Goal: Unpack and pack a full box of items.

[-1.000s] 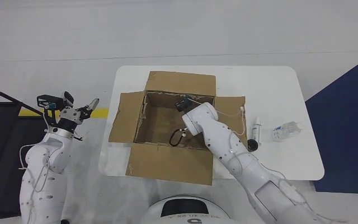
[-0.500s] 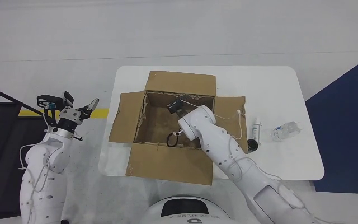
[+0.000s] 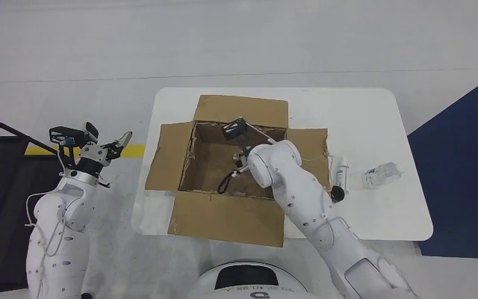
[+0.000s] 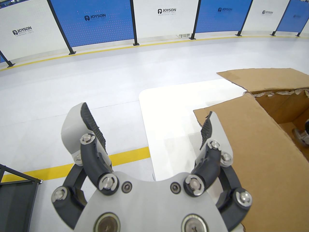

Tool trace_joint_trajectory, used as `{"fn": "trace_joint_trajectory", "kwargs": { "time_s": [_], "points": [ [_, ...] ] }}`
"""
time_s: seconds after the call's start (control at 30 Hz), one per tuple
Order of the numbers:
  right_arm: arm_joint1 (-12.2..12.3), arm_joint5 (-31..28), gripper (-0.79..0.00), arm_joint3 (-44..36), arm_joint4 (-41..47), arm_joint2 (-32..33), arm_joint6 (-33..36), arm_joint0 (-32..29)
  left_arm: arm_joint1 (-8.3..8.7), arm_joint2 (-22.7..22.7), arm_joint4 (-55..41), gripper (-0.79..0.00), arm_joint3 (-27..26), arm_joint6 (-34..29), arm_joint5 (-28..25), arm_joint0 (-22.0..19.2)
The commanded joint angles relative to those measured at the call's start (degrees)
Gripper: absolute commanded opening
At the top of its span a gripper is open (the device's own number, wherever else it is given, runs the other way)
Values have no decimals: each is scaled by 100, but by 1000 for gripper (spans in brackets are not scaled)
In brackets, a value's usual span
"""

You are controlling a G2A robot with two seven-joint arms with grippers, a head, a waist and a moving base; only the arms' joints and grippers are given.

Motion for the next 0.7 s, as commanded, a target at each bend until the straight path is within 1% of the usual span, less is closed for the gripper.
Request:
{"fn": "trace_joint_trajectory", "kwargs": {
  "time_s": [0.0,0.17,0.33,0.43,0.67],
  "points": [
    [35,-49,-785,-579,186,213,-140,-204,0,0,0,0,0,0,0,0],
    [138,-305,-785,-1980,748,746,-489,-900,0,0,0,0,0,0,0,0],
    [216,-508,-785,-2941,1506,1308,-866,-1491,0,0,0,0,0,0,0,0],
    [256,-592,-785,-3224,1864,1624,-1037,-1736,0,0,0,0,0,0,0,0],
    [318,-610,-785,-3272,2239,1927,-1268,-1923,0,0,0,0,0,0,0,0]
  ]
}}
